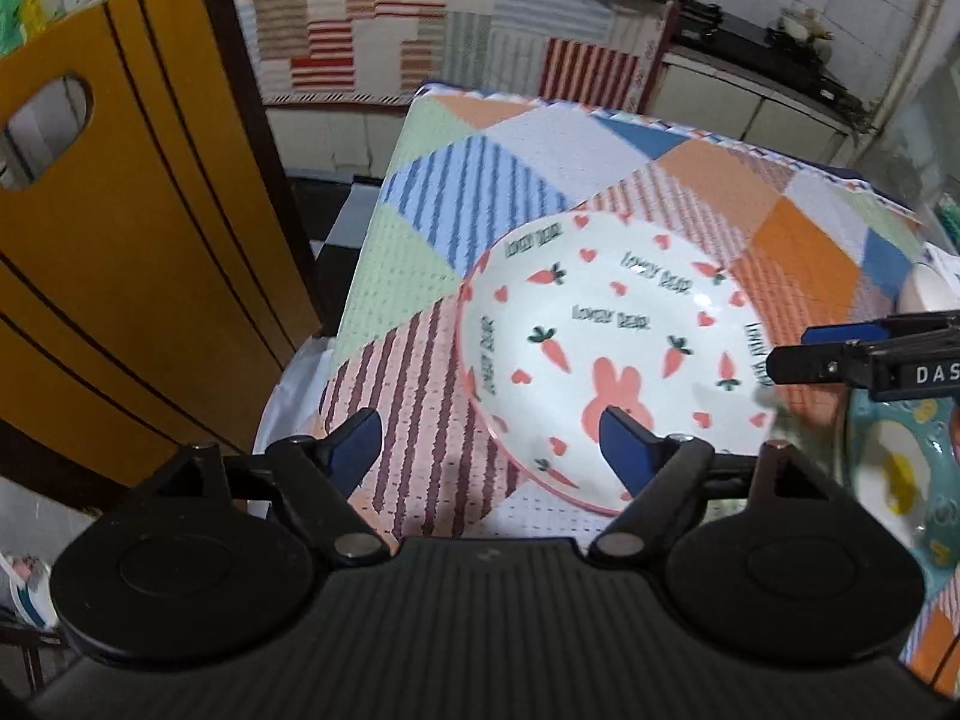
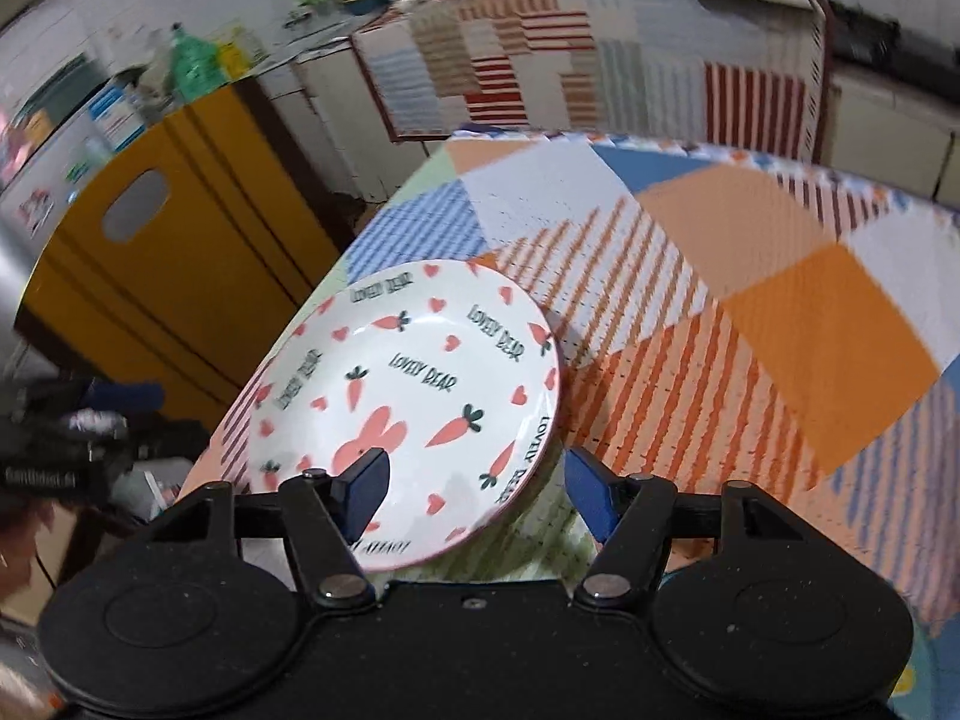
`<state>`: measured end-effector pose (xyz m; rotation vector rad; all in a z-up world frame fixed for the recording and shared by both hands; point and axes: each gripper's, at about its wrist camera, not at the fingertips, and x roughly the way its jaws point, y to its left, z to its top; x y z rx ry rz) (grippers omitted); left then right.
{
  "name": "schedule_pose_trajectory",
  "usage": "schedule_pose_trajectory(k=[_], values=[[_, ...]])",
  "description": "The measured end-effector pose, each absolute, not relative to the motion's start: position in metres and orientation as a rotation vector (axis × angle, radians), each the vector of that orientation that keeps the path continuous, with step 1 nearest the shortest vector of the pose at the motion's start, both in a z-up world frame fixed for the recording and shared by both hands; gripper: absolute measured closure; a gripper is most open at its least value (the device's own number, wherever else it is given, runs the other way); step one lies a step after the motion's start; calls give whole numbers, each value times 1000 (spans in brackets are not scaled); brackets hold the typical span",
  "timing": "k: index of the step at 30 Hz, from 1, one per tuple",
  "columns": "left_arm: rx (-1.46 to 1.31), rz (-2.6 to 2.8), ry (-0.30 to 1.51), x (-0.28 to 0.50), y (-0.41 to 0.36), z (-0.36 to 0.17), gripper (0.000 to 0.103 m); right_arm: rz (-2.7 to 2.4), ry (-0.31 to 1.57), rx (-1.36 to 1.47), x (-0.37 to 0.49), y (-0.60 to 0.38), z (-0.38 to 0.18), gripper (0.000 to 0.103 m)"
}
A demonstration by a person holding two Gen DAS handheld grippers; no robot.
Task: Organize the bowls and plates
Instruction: 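Move both tools to the pink bunny plate and grip its rim, then lift the bunny plate with both tools and carry it over the egg plate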
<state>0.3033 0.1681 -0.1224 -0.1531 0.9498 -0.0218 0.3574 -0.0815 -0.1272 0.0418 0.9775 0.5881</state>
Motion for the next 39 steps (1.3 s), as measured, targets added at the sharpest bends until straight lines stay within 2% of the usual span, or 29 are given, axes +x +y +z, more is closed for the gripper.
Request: schedule_pose_trajectory(k=[6,9,11,16,18,23,30,39], values=[[-192,-26,950,312,171,-150,24,558,1001,98,373,-78,-154,39],[-214,-27,947,315,173,-158,28,545,1007,146,379,-80,-163,49],[-245,-29,950,316,175,-163,30,551,1013,158,380,-80,-167,62],[-330,-59,977,319,181,-173,52,565,1015,160,379,-78,-174,69],[-358,-72,986,321,182,-177,69,557,1016,174,379,-78,-178,73],[-419,-109,970,323,182,-184,85,553,1007,193,381,-84,-182,85],[-405,-109,1005,321,180,-172,85,584,1010,152,374,-81,-176,84],[-281,-150,990,302,159,-130,84,598,952,154,341,-99,-155,83]])
